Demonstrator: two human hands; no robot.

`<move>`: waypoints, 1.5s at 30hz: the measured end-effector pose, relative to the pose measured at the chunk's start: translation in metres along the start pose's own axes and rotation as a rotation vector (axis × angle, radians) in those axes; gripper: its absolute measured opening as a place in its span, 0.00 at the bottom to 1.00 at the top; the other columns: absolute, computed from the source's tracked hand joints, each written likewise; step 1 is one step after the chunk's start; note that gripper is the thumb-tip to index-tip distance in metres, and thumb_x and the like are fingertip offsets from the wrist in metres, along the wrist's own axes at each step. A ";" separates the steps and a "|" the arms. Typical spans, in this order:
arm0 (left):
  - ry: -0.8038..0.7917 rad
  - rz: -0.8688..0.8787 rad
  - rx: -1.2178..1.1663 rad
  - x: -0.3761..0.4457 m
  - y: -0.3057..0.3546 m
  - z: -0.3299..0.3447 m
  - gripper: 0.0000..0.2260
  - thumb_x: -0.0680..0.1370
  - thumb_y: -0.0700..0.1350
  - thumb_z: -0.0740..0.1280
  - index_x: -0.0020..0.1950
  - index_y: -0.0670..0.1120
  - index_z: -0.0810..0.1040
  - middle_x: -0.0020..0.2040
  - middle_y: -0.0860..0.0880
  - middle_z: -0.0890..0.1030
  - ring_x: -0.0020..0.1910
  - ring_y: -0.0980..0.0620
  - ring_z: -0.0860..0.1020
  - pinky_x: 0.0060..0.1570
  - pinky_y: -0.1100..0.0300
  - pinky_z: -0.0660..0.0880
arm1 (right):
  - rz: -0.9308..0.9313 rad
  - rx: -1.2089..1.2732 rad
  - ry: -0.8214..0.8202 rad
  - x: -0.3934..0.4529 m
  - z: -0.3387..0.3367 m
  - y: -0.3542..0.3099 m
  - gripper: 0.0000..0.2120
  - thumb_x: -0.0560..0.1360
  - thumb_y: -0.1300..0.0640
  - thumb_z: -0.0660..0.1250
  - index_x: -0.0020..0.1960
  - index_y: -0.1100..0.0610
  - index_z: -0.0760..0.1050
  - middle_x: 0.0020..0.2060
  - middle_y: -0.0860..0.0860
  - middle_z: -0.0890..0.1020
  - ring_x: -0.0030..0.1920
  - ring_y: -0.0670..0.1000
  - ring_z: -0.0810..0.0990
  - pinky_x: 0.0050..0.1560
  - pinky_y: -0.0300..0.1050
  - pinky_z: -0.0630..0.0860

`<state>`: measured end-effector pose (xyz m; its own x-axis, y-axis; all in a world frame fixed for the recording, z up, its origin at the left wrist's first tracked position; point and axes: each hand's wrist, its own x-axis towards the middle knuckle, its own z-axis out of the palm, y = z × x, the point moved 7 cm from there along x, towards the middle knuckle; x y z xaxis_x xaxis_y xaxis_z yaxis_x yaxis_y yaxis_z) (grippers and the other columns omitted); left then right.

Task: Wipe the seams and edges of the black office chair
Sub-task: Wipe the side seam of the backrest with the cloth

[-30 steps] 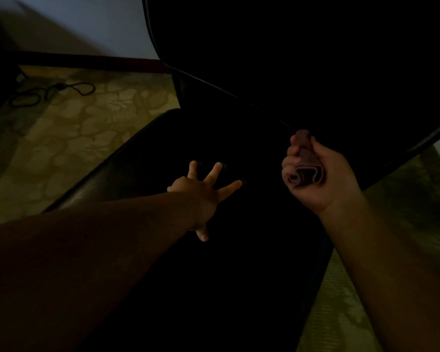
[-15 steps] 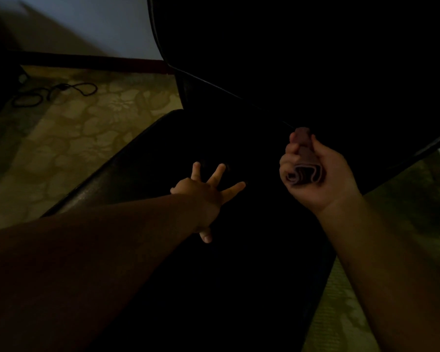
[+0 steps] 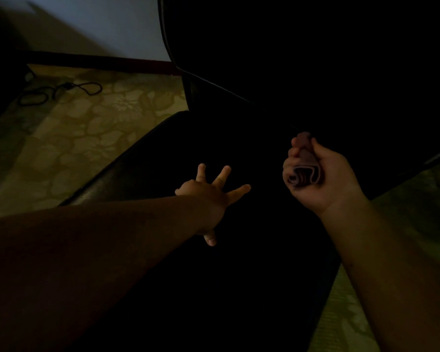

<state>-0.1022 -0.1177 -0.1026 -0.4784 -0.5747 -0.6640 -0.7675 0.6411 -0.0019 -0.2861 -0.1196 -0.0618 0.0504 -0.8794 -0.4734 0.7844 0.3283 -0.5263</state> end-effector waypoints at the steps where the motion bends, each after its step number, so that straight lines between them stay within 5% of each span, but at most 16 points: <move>1: -0.002 0.008 -0.004 -0.001 0.000 -0.001 0.62 0.67 0.59 0.80 0.76 0.67 0.29 0.78 0.50 0.26 0.76 0.27 0.32 0.63 0.29 0.71 | -0.001 -0.014 -0.025 -0.001 0.003 0.000 0.08 0.76 0.51 0.60 0.49 0.53 0.74 0.37 0.47 0.75 0.28 0.43 0.72 0.27 0.33 0.68; 6: -0.018 0.049 0.026 -0.002 0.000 -0.011 0.58 0.69 0.61 0.78 0.78 0.66 0.32 0.81 0.49 0.31 0.77 0.27 0.36 0.67 0.30 0.68 | -0.048 -0.060 0.157 -0.001 -0.002 -0.005 0.13 0.83 0.51 0.56 0.46 0.53 0.76 0.38 0.47 0.78 0.30 0.43 0.77 0.26 0.34 0.71; 10: 0.049 0.039 0.020 -0.001 -0.014 -0.031 0.55 0.70 0.63 0.76 0.80 0.64 0.36 0.82 0.51 0.34 0.80 0.32 0.41 0.69 0.31 0.65 | -0.039 0.009 -0.020 -0.008 0.013 -0.005 0.13 0.84 0.50 0.54 0.50 0.54 0.74 0.39 0.47 0.77 0.30 0.43 0.74 0.27 0.35 0.70; 13: 0.053 -0.036 0.047 0.004 -0.032 -0.038 0.58 0.67 0.67 0.76 0.78 0.65 0.33 0.81 0.49 0.33 0.79 0.29 0.40 0.67 0.29 0.65 | -0.061 -0.031 0.104 -0.007 0.010 -0.005 0.13 0.84 0.51 0.55 0.50 0.54 0.76 0.40 0.48 0.77 0.32 0.44 0.76 0.27 0.34 0.72; 17: 0.009 -0.133 0.007 0.012 -0.040 -0.030 0.59 0.65 0.68 0.76 0.76 0.68 0.30 0.81 0.48 0.31 0.77 0.26 0.40 0.65 0.27 0.67 | -0.031 0.042 0.021 -0.006 0.020 0.000 0.14 0.83 0.51 0.54 0.51 0.57 0.75 0.37 0.50 0.77 0.31 0.45 0.73 0.29 0.35 0.69; 29: 0.038 -0.148 -0.006 0.020 -0.041 -0.025 0.60 0.64 0.68 0.77 0.75 0.71 0.29 0.80 0.50 0.29 0.77 0.26 0.39 0.59 0.27 0.73 | -0.065 0.066 0.147 0.003 0.005 0.003 0.12 0.83 0.53 0.56 0.52 0.56 0.75 0.39 0.49 0.77 0.31 0.45 0.74 0.27 0.35 0.71; 42: 0.042 -0.154 -0.021 0.020 -0.040 -0.023 0.60 0.64 0.67 0.77 0.74 0.71 0.29 0.80 0.50 0.29 0.77 0.27 0.37 0.60 0.27 0.73 | 0.013 0.140 0.003 -0.002 0.021 0.010 0.16 0.83 0.48 0.55 0.49 0.58 0.75 0.36 0.50 0.75 0.29 0.45 0.71 0.28 0.35 0.69; 45: 0.040 -0.160 -0.022 0.019 -0.039 -0.025 0.60 0.65 0.66 0.77 0.75 0.70 0.29 0.80 0.50 0.29 0.77 0.27 0.37 0.60 0.27 0.72 | -0.042 0.105 0.132 0.001 0.015 0.004 0.14 0.82 0.51 0.56 0.48 0.57 0.76 0.37 0.50 0.77 0.30 0.45 0.75 0.28 0.35 0.72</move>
<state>-0.0916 -0.1663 -0.0967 -0.3654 -0.6886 -0.6263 -0.8440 0.5289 -0.0891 -0.2739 -0.1238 -0.0540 -0.0603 -0.8364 -0.5448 0.8445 0.2483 -0.4746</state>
